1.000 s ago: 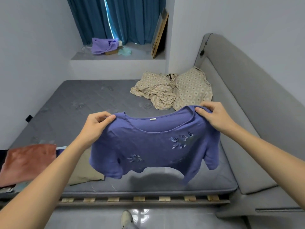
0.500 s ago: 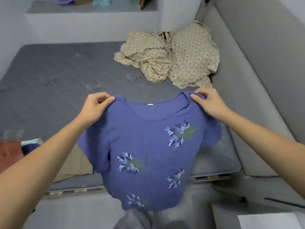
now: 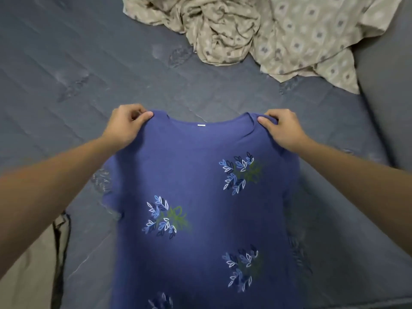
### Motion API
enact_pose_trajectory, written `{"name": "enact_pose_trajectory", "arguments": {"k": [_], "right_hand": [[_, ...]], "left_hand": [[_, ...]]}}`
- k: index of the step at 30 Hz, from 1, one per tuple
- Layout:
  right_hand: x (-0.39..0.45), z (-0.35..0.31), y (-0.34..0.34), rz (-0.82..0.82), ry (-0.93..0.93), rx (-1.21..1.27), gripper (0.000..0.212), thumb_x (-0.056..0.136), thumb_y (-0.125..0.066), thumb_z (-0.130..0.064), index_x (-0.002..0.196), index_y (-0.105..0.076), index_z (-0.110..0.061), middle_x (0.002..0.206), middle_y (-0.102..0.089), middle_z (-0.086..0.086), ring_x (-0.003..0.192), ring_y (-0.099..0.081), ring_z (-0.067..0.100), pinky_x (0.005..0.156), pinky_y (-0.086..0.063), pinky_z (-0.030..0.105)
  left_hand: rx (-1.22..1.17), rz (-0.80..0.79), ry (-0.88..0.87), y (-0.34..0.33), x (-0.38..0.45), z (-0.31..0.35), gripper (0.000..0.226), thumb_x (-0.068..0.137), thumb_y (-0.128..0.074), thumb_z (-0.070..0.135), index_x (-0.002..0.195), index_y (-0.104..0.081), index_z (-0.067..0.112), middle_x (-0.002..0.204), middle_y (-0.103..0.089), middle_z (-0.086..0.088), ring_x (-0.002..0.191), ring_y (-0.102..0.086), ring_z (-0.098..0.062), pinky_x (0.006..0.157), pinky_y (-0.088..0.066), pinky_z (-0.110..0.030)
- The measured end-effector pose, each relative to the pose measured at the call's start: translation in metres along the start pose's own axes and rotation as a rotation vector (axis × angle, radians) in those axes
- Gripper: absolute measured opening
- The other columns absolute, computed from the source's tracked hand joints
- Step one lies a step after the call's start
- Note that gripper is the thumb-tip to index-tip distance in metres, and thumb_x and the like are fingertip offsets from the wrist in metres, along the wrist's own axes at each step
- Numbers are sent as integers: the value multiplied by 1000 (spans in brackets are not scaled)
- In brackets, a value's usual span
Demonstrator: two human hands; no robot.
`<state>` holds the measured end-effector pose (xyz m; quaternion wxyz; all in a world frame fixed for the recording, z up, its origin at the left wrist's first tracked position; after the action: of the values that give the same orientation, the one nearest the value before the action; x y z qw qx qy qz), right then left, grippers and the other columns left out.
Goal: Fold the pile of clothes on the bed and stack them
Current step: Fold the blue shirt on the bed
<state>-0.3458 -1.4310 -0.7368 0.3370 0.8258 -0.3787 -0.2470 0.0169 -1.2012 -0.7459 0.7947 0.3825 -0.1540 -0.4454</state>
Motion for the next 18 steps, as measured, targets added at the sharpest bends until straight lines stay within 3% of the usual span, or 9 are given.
{"name": "enact_pose_trajectory", "arguments": {"k": [3,7,11,14,16,18], "right_hand": [[41,36,-35,-6,23,-46,45,103,-62,-21,65,-44,-6,64,-41,18,69,-38,26,64,-25,40],[83,55,-70,-51,92,-98,49,103,-63,-23,61,-37,-21,60,-37,4,71,-41,24,65,-27,38],[111,60,-86,-47,128,-149,36,103,-61,-27,72,-49,-12,70,-49,13,75,-48,30,67,-34,41],[117,66,-92,-28,124,-203,34,103,-60,-33,76,-52,-13,77,-56,15,83,-58,38,71,-41,44],[118,72,-93,-28,97,-204,32,101,-61,-39,83,-58,-13,83,-63,14,89,-61,36,75,-44,43],[119,74,-92,-51,83,-174,29,98,-65,-42,89,-64,-14,85,-65,10,89,-60,30,75,-44,38]], "left_hand": [[90,4,-24,-34,37,-26,32,102,-65,37,84,-70,11,79,-72,-18,72,-61,-23,68,-48,-36],[172,48,-2,-53,75,-49,33,101,-65,39,96,-74,8,88,-73,-20,85,-68,-35,78,-52,-42],[307,85,56,-62,89,-57,32,102,-63,44,102,-75,15,94,-72,-14,98,-66,-39,84,-53,-47],[458,124,97,-75,75,-55,28,101,-63,42,108,-72,17,115,-68,-19,118,-55,-43,96,-48,-53],[557,176,113,-84,55,-47,30,98,-62,40,119,-62,19,134,-51,-22,130,-43,-44,104,-38,-57],[572,243,103,-94,25,-33,40,95,-56,39,130,-51,21,144,-41,-23,132,-41,-43,102,-36,-57]]}}
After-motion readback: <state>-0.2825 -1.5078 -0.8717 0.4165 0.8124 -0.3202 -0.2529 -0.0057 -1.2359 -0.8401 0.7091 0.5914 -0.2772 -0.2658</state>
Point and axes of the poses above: each hand's wrist, its own x-axis towards the middle knuckle, its own y-axis out of the back of the hand, z = x × y, the point moved 9 cm from there along x, towards the middle knuckle
